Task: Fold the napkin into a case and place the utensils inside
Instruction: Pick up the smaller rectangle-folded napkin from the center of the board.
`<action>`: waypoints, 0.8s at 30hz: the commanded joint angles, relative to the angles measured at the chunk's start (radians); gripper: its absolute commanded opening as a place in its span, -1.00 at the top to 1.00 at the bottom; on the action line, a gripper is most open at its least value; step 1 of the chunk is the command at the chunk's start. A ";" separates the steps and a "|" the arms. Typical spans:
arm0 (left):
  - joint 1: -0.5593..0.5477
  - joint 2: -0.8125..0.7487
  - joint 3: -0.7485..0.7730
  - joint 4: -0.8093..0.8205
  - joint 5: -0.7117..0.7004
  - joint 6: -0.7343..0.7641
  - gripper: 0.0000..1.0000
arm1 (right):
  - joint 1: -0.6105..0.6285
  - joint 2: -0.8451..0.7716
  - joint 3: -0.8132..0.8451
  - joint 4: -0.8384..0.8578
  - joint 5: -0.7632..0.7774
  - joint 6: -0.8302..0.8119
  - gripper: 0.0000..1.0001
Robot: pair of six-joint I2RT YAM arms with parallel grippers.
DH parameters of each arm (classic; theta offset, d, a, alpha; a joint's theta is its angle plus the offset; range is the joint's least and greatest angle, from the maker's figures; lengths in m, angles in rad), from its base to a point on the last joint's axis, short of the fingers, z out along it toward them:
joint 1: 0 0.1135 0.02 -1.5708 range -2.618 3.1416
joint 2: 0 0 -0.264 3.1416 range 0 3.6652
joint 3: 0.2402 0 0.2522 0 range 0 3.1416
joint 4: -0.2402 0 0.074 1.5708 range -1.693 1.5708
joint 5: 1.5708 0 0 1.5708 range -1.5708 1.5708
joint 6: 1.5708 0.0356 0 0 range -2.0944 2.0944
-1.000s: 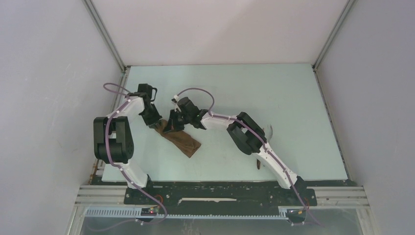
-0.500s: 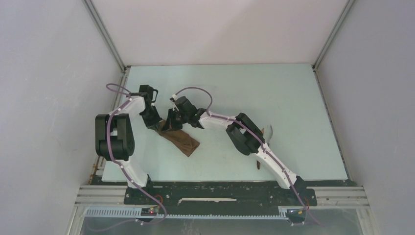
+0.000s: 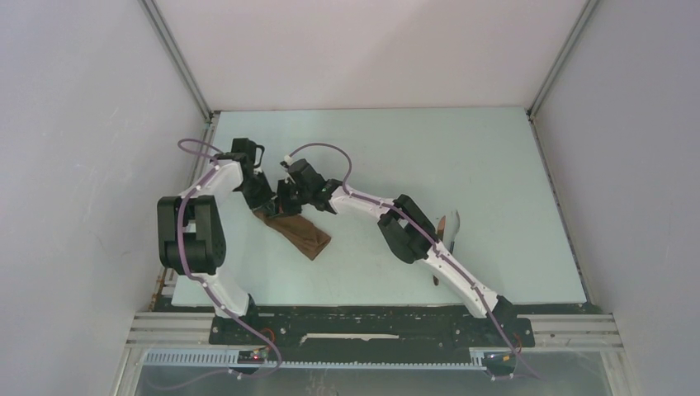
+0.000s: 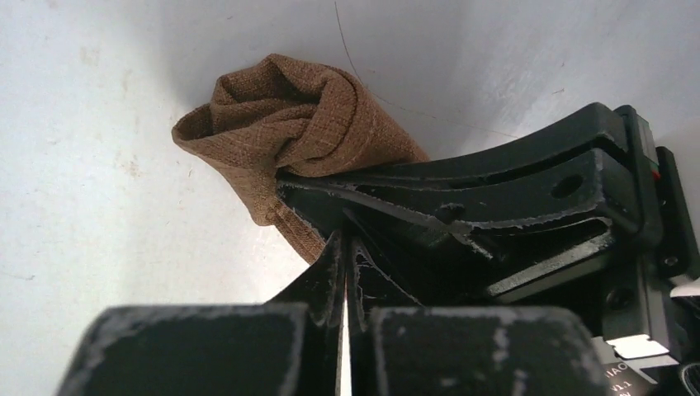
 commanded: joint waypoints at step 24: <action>0.030 -0.006 0.047 -0.027 -0.208 0.052 0.16 | 0.003 -0.078 -0.114 0.028 0.012 -0.033 0.90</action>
